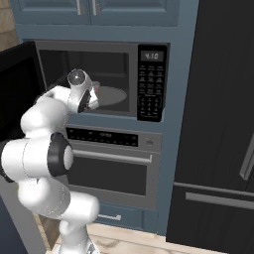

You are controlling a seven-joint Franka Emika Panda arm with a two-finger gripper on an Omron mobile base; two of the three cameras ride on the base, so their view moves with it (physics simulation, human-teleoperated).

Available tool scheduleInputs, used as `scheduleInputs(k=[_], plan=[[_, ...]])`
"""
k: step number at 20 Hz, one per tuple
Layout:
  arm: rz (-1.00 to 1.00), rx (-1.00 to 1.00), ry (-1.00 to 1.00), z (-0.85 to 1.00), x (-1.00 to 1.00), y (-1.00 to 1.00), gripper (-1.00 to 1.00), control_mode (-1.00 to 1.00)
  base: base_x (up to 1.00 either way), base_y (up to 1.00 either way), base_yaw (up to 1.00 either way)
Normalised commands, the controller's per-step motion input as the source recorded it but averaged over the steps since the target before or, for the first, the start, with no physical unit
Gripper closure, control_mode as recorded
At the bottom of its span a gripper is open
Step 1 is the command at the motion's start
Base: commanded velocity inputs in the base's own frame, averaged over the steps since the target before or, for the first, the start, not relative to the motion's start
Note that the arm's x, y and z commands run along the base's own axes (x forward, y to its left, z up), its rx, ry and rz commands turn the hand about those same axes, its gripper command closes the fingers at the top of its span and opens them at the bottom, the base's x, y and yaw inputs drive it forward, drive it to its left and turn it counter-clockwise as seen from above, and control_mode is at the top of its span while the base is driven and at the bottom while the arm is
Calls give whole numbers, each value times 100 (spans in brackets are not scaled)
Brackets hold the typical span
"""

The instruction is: Place the microwavable item in the microwave. Then, close the microwave door and press the start button.

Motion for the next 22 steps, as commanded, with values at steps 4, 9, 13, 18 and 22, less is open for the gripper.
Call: scheduleInputs(k=[4,9,13,18,22], plan=[[0,-5,-31,0,-100,0,-100,-100,0,0,0],[0,-5,-29,16,-100,0,-100,-100,0,0,0],[0,-5,-23,47,-100,0,-100,-100,0,0,0],[0,-7,-14,41,-100,0,-100,-100,0,0,0],[0,-10,0,46,-100,0,-100,-100,0,0,0]])
